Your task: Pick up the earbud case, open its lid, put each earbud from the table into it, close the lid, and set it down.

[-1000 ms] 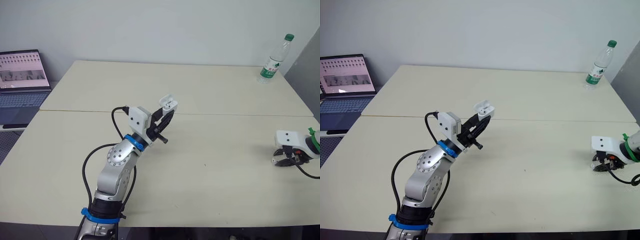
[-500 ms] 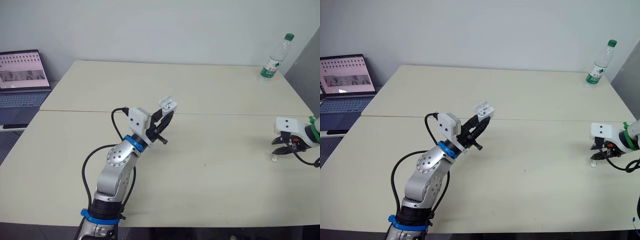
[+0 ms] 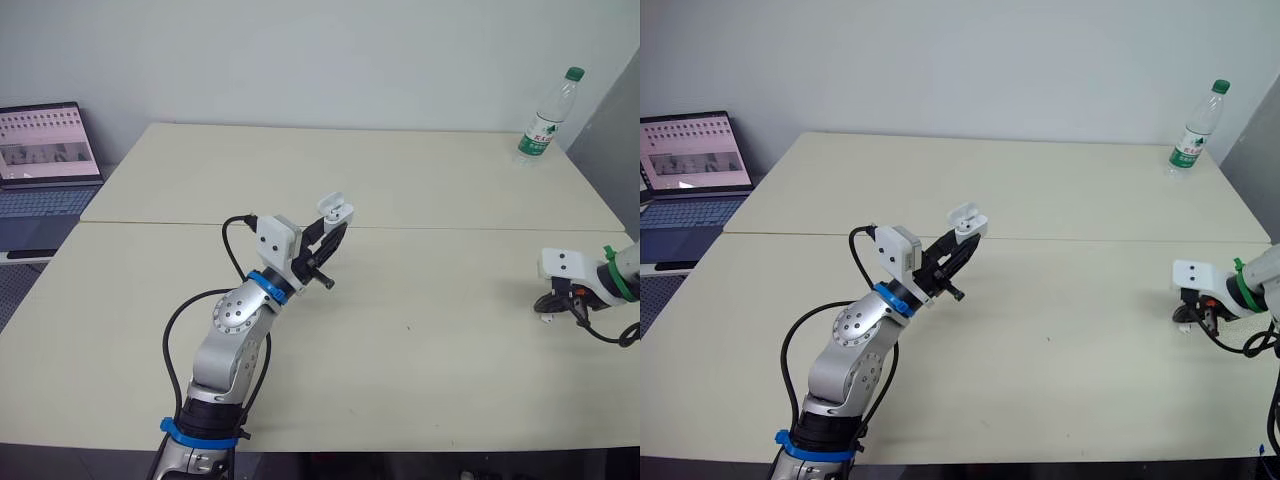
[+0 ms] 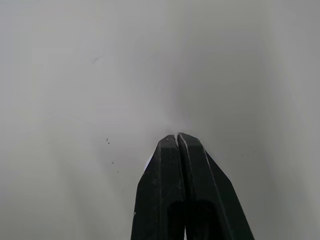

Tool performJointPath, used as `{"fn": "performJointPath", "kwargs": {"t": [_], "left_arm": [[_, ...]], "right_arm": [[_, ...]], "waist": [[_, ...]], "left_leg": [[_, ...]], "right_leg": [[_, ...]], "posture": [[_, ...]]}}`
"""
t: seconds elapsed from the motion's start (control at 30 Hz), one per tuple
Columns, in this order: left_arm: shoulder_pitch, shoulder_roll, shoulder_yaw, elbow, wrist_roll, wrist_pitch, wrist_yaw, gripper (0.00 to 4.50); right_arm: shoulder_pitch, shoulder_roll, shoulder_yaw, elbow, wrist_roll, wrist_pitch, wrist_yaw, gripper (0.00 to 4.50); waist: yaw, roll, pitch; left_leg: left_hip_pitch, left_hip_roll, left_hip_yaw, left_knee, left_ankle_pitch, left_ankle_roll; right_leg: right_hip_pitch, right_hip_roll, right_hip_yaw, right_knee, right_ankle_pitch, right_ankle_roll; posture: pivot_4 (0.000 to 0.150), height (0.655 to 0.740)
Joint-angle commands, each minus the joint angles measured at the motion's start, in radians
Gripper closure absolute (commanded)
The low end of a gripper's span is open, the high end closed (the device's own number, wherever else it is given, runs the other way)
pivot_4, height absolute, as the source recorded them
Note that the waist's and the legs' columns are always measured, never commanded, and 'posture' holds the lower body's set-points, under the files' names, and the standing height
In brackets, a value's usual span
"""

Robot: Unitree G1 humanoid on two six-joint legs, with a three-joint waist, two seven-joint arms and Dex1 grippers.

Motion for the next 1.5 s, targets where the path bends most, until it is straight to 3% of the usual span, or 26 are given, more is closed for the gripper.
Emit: {"fn": "performJointPath", "kwargs": {"t": [0.03,1.17,1.5], "left_arm": [[-0.011,-0.003,0.002,-0.046,-0.007,-0.014,-0.003,3.70],[-0.015,-0.004,0.002,-0.033,-0.008,-0.020,-0.011,3.70],[-0.013,-0.003,0.000,-0.035,-0.008,-0.019,-0.015,3.70]], "right_arm": [[0.004,-0.039,-0.026,-0.011,-0.009,-0.015,0.003,4.46],[-0.007,-0.082,-0.021,0.070,-0.066,-0.073,0.007,4.46],[-0.083,-0.068,-0.032,0.116,-0.066,-0.072,0.019,4.46]], "waist": [[0.000,0.000,0.000],[0.000,0.000,0.000],[-0.001,0.000,0.000]], "left_leg": [[0.000,0.000,0.000,0.000,0.000,0.000],[0.000,0.000,0.001,0.000,0.000,0.000],[0.001,0.000,0.002,0.000,0.000,0.000]], "right_leg": [[0.000,0.000,0.000,0.000,0.000,0.000],[0.000,0.000,0.000,0.000,0.000,0.000],[0.000,0.000,0.000,0.000,0.000,0.000]], "posture": [[0.150,0.7400],[0.150,0.7400],[0.150,0.7400]]}}
